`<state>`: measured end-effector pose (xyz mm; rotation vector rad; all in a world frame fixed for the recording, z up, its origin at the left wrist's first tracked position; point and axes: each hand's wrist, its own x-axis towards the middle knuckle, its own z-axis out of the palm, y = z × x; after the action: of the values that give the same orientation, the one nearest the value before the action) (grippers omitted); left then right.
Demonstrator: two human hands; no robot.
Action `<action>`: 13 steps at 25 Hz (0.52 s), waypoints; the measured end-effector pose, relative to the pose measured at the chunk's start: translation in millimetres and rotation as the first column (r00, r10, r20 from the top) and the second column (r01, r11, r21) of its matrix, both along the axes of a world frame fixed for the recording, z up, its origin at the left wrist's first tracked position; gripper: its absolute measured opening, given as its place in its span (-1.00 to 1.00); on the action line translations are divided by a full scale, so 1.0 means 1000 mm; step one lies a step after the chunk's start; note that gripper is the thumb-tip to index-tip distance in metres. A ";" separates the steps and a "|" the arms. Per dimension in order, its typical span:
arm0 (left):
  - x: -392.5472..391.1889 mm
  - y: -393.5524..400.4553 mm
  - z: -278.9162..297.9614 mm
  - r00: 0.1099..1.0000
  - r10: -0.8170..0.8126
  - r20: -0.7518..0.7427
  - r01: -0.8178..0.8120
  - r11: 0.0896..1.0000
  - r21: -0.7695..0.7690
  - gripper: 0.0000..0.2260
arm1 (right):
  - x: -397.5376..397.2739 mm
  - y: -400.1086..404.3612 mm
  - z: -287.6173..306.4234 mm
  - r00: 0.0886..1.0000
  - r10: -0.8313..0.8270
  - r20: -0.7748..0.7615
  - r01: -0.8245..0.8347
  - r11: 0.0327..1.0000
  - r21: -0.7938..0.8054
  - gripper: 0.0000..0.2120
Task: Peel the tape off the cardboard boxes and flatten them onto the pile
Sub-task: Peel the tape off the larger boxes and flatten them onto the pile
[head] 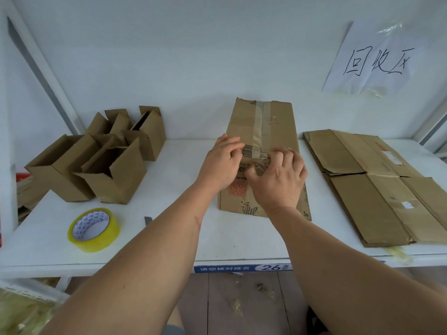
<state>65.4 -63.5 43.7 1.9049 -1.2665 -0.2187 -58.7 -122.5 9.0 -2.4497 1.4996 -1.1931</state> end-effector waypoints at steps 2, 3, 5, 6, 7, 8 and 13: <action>0.000 0.000 0.000 1.000 0.000 0.002 0.000 1.000 -0.003 -0.68 | 0.000 -0.001 -0.001 1.000 -0.009 0.005 0.009 1.000 -0.013 -0.52; -0.001 0.000 0.000 1.000 -0.001 0.002 0.001 1.000 -0.002 -0.68 | 0.000 -0.001 -0.001 1.000 -0.008 0.009 0.008 1.000 -0.023 -0.53; -0.001 0.000 0.001 1.000 -0.005 0.002 0.005 1.000 0.006 -0.68 | 0.000 0.000 0.000 1.000 0.002 0.014 -0.001 0.999 -0.032 -0.56; -0.001 0.001 0.001 1.000 -0.006 0.003 0.006 1.000 0.010 -0.68 | -0.001 -0.001 0.000 1.000 0.006 0.017 -0.006 1.000 -0.030 -0.56; -0.001 0.001 0.001 1.000 -0.007 0.002 0.007 1.000 0.011 -0.68 | -0.002 -0.001 0.000 1.000 0.011 0.018 -0.011 1.000 -0.026 -0.56; -0.001 0.001 0.002 1.000 -0.007 -0.001 0.007 1.000 0.010 -0.68 | -0.003 -0.001 0.000 1.000 0.019 0.017 -0.018 1.000 -0.017 -0.56; -0.002 0.003 0.002 1.000 -0.009 -0.010 0.009 1.000 0.001 -0.68 | -0.007 0.000 0.001 0.998 0.053 -0.027 -0.053 0.998 0.027 -0.40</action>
<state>63.5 -60.8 46.0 1.8973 -1.2684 -0.2334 -65.9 -122.2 10.1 -2.4826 1.4377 -1.1277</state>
